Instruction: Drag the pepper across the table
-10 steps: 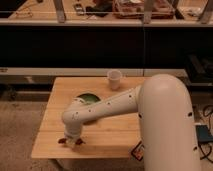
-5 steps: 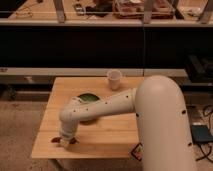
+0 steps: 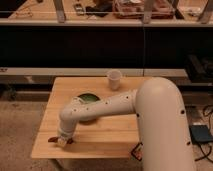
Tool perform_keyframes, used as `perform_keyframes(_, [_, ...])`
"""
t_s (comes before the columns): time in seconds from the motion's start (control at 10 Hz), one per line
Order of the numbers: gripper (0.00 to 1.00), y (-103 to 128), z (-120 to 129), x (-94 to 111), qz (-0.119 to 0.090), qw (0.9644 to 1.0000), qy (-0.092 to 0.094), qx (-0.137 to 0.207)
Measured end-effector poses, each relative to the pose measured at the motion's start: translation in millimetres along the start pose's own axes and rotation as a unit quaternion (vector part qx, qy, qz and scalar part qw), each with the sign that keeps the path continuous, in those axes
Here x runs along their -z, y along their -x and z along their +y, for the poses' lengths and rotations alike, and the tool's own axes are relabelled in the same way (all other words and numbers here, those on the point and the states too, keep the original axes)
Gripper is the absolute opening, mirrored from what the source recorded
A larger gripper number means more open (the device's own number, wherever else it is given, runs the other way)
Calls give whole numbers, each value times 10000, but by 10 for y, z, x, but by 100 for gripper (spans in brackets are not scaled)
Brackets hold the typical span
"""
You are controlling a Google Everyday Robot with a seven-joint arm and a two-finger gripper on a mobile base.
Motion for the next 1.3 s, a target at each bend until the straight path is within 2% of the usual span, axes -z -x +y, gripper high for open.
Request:
perform_keyframes(1.1, [21, -592, -78, -212, 192, 9982, -226, 531])
perform_keyframes(1.3, [21, -731, -88, -247, 325, 9973, -274, 600])
